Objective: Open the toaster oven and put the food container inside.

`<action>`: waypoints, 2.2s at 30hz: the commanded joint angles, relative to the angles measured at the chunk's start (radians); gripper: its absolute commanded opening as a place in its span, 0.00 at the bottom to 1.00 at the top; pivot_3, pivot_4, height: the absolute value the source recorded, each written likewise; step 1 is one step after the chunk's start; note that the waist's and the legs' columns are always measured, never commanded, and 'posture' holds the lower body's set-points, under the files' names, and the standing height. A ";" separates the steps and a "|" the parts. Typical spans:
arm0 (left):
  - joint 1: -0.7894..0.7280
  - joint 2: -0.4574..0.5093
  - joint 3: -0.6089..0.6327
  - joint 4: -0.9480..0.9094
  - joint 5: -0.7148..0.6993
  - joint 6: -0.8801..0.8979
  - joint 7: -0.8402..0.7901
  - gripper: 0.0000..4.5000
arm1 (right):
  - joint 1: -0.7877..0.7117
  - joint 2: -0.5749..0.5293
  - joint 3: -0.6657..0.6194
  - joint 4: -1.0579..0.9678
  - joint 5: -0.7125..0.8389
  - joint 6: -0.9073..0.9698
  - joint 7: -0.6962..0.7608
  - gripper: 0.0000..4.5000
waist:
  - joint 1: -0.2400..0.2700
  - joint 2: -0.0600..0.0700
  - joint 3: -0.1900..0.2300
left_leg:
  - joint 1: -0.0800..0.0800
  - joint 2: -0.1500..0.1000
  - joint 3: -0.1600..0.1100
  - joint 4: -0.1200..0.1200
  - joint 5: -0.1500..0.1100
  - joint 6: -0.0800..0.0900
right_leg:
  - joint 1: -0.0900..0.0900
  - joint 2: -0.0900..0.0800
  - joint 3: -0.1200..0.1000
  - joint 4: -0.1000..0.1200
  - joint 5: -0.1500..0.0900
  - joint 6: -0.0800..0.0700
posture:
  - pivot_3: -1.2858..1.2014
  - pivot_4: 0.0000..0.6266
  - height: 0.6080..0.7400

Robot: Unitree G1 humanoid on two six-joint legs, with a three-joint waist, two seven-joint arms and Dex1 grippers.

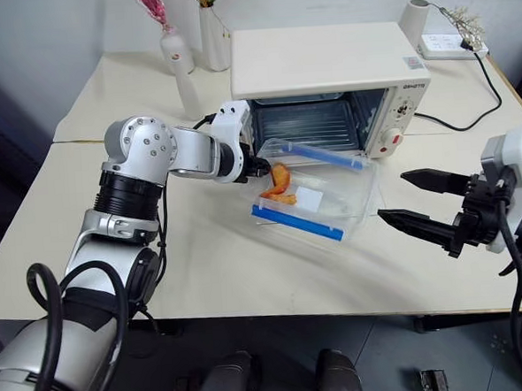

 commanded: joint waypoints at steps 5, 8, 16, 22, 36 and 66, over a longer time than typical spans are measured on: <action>-0.039 -0.011 0.105 -0.102 0.077 0.014 -0.084 0.69 | -0.007 0.001 0.008 -0.008 -0.001 -0.025 -0.002 1.00 | -0.010 0.000 0.000 | -0.001 0.000 0.000 0.000 0.000 0.000 | -0.001 0.000 0.000 0.001 0.000 0.000 | 0.52 0.24 1.00; -0.049 0.009 0.127 -0.147 0.090 0.004 -0.142 0.69 | -0.014 -0.001 0.014 0.003 -0.006 -0.028 -0.005 1.00 | -0.012 0.000 0.000 | -0.001 0.000 0.000 0.000 0.000 0.000 | -0.001 0.000 0.000 0.001 0.000 0.000 | 0.52 0.24 1.00; -0.040 0.111 0.199 -0.227 0.066 -0.058 -0.385 0.69 | -0.045 -0.019 0.005 0.008 0.015 -0.013 -0.022 1.00 | -0.016 0.000 0.000 | -0.001 0.000 0.000 0.000 0.000 0.000 | -0.001 0.000 0.000 0.001 0.000 0.000 | 0.52 0.24 1.00; 0.090 0.355 0.192 -0.331 -0.038 -0.161 -0.920 0.60 | -0.055 -0.030 -0.042 -0.067 0.166 0.072 -0.059 0.91 | -0.036 0.000 0.000 | -0.001 0.001 0.001 -0.001 0.000 0.000 | -0.002 0.001 0.000 0.002 0.000 0.000 | 0.52 0.24 1.00; 0.433 0.714 -0.198 -0.582 0.177 -0.591 -1.730 0.00 | 0.143 0.034 0.104 -0.350 0.388 0.087 -0.300 0.01 | -0.033 -0.001 0.000 | -0.001 0.001 0.000 0.002 -0.001 0.002 | 0.000 0.000 0.000 0.001 0.000 0.000 | 0.52 0.24 1.00; 0.399 0.376 -0.204 -0.355 0.451 -0.747 -1.422 0.00 | -0.307 0.151 0.531 0.165 -0.264 -0.150 -0.121 0.01 | -0.040 -0.001 0.000 | -0.004 0.001 0.000 0.005 -0.003 0.005 | -0.002 0.000 -0.001 0.003 0.000 0.000 | 0.52 0.24 1.00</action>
